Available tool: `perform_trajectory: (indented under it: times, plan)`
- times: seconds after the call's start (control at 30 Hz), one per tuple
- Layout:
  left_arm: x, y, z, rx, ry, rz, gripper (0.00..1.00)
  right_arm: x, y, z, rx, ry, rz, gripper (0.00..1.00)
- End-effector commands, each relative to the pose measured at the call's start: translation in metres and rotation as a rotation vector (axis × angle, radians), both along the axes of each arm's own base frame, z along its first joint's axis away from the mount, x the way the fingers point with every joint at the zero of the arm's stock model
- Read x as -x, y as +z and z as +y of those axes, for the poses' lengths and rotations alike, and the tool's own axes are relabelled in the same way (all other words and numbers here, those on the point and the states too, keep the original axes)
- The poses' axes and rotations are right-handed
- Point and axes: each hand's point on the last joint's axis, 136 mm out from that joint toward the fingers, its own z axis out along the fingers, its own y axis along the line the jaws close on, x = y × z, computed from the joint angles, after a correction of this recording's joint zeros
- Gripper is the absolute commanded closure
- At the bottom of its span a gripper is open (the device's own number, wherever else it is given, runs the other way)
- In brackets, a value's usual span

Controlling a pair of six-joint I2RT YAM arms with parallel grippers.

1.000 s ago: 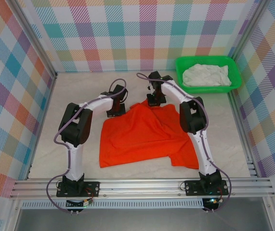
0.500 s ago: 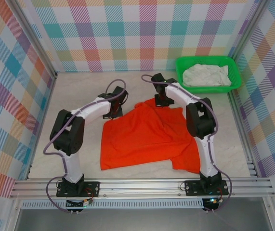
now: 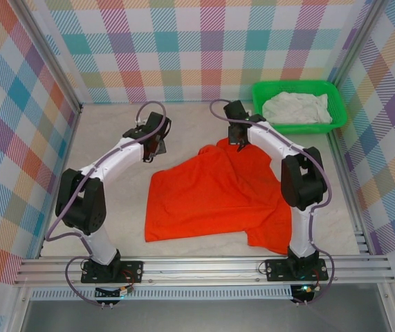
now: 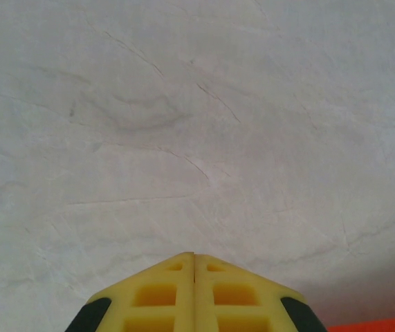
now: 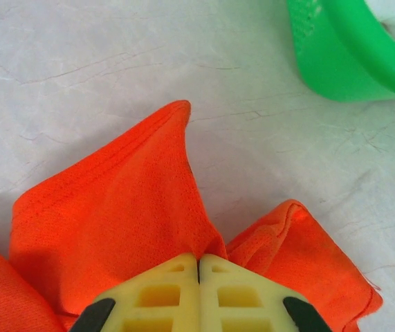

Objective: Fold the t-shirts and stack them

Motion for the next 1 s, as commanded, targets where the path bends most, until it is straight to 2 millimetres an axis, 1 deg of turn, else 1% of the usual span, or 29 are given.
perform_trajectory:
  times: [0.0, 0.17, 0.23, 0.33, 0.4, 0.5, 0.6, 0.67, 0.73, 0.83, 0.87, 0.97]
  plan:
    - [0.005, -0.026, -0.009, 0.052, -0.021, 0.053, 1.0, 0.02, 0.005, -0.033, 0.097, -0.135, 0.0, 1.0]
    - [0.022, -0.056, -0.016, 0.061, -0.033, 0.116, 1.0, 0.061, -0.009, -0.081, 0.26, -0.307, 0.021, 1.0]
    - [0.028, -0.067, -0.02, 0.063, -0.04, 0.141, 1.0, 0.068, -0.019, -0.091, 0.309, -0.333, 0.044, 1.0]
    - [0.037, -0.081, -0.027, 0.057, -0.056, 0.173, 1.0, 0.065, -0.033, -0.092, 0.338, -0.328, 0.07, 1.0]
    - [0.044, -0.086, -0.031, 0.049, -0.065, 0.187, 1.0, 0.057, -0.036, -0.087, 0.333, -0.306, 0.062, 1.0]
    - [0.056, -0.091, -0.037, 0.04, -0.081, 0.202, 1.0, 0.038, -0.031, -0.073, 0.285, -0.253, 0.033, 1.0]
    - [0.071, -0.093, -0.041, 0.024, -0.087, 0.206, 1.0, 0.014, -0.017, -0.049, 0.192, -0.172, -0.016, 1.0]
    - [0.084, -0.094, -0.041, 0.011, -0.087, 0.211, 1.0, -0.003, -0.005, -0.03, 0.126, -0.101, -0.044, 1.0]
    - [0.097, -0.095, -0.042, 0.0, -0.085, 0.217, 1.0, -0.018, 0.008, -0.017, 0.091, -0.06, -0.073, 1.0]
    - [0.117, -0.099, -0.037, -0.033, -0.076, 0.228, 1.0, -0.039, 0.025, -0.007, 0.085, -0.027, -0.115, 1.0]
    - [0.123, -0.101, -0.033, -0.046, -0.068, 0.234, 1.0, -0.046, 0.031, -0.004, 0.086, -0.021, -0.134, 1.0]
    - [0.14, -0.11, -0.018, -0.08, -0.036, 0.256, 1.0, -0.064, 0.039, -0.001, 0.095, -0.022, -0.176, 1.0]
